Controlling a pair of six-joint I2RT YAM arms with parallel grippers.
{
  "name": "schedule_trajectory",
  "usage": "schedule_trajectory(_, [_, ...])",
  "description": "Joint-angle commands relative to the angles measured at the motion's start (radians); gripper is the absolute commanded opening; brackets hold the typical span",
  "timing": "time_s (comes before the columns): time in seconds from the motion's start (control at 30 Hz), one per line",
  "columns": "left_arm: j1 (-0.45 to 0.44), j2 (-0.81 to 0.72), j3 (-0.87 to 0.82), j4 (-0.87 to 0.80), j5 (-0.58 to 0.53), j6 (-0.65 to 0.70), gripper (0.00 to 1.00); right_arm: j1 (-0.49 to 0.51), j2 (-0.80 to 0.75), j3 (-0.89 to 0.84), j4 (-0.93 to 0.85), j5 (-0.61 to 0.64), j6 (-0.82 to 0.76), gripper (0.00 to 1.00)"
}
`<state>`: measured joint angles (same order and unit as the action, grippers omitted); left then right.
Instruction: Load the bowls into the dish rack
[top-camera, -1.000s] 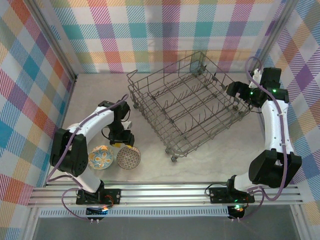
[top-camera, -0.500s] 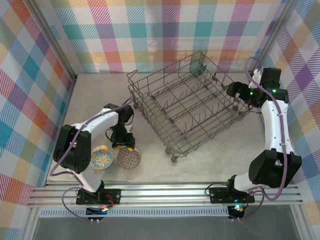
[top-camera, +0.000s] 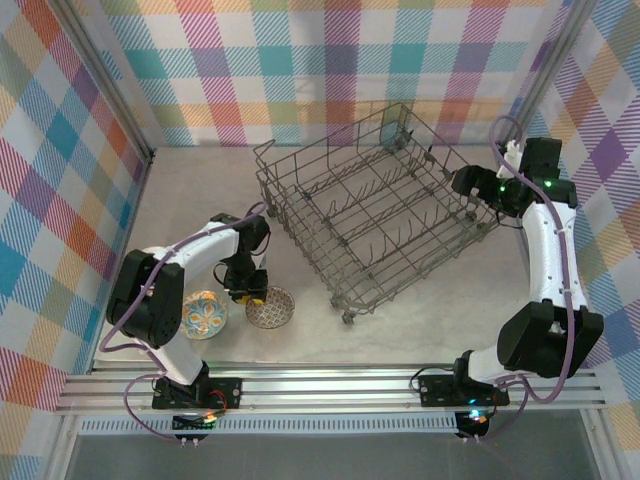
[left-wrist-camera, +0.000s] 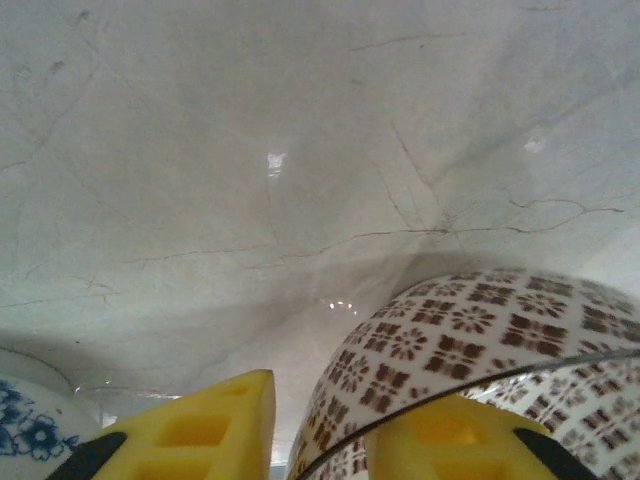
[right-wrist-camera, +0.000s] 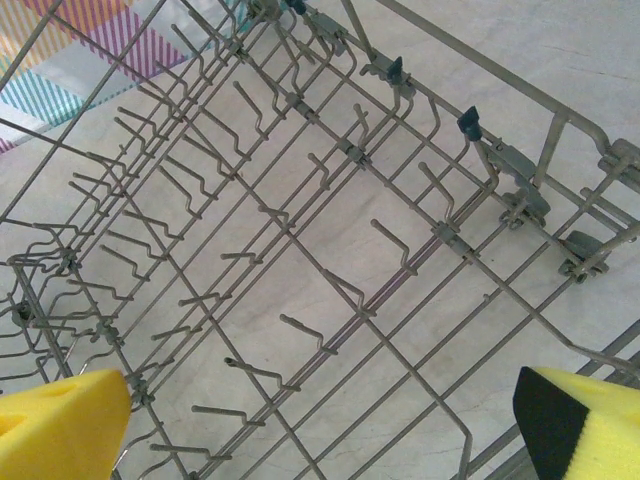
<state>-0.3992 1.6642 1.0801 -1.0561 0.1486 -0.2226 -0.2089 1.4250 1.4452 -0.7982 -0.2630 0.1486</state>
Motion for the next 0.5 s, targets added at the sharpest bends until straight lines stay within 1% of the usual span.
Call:
schedule_trajectory(0.0, [-0.009,-0.044,-0.02,0.033,0.002,-0.022,0.26,0.005,-0.035,-0.018,0.015,-0.01,0.001,0.99])
schedule_trajectory(0.23, [-0.008,-0.072,-0.043,0.056,-0.008,-0.041,0.19,0.004,-0.054,-0.054,0.031,-0.008,0.004,0.99])
schedule_trajectory(0.47, [-0.009,-0.114,-0.06,0.091,-0.008,-0.073,0.11,0.005,-0.055,-0.054,0.038,-0.022,0.017,0.99])
